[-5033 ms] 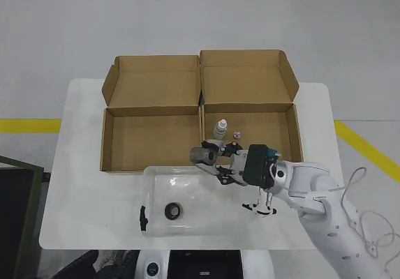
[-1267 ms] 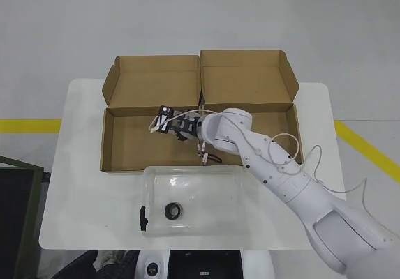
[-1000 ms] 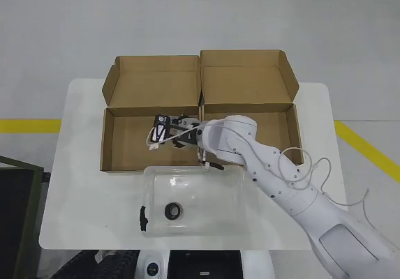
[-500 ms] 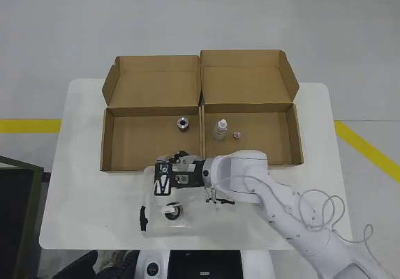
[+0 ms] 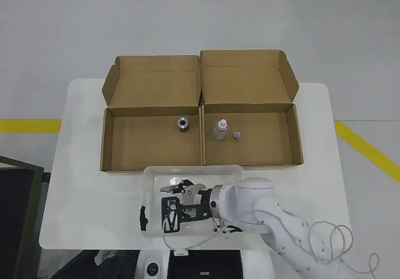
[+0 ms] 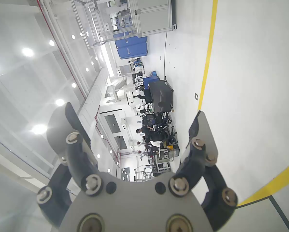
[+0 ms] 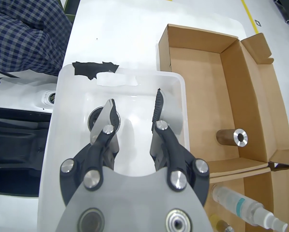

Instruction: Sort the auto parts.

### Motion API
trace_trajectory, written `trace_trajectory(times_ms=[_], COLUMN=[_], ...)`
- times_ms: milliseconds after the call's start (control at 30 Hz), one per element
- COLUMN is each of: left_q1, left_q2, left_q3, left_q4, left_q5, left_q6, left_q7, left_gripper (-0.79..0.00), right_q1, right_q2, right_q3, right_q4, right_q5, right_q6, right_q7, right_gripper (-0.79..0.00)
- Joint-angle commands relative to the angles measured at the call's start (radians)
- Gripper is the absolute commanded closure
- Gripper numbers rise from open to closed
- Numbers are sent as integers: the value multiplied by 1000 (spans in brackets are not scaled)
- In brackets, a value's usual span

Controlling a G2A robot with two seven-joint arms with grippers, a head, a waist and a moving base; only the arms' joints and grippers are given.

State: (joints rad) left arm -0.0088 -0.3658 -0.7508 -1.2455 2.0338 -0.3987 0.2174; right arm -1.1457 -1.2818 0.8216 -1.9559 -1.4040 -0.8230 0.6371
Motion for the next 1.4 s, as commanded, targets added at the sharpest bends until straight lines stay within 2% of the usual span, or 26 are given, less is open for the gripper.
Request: trace_trajectory(times_ms=[0, 500, 1000, 1367], left_q1=[0, 0, 0, 0], left_q2=[0, 0, 0, 0], left_q3=[0, 0, 0, 0], left_q4=[0, 0, 0, 0], left_q5=[0, 0, 0, 0], left_q6=[0, 0, 0, 0], left_q7=[0, 0, 0, 0], left_gripper=[-785, -785, -785, -785], right_q1=[-17, -97, -77, -38], right_q2=[6, 36, 44, 38], right_q3=[3, 22, 7, -28], right_q4=[-9, 9, 63, 117], right_q5=[-10, -42, -49, -41], right_q6=[-6, -28, -23, -2], right_q7=[-2, -17, -11, -30], right_gripper=[-296, -311, -354, -357])
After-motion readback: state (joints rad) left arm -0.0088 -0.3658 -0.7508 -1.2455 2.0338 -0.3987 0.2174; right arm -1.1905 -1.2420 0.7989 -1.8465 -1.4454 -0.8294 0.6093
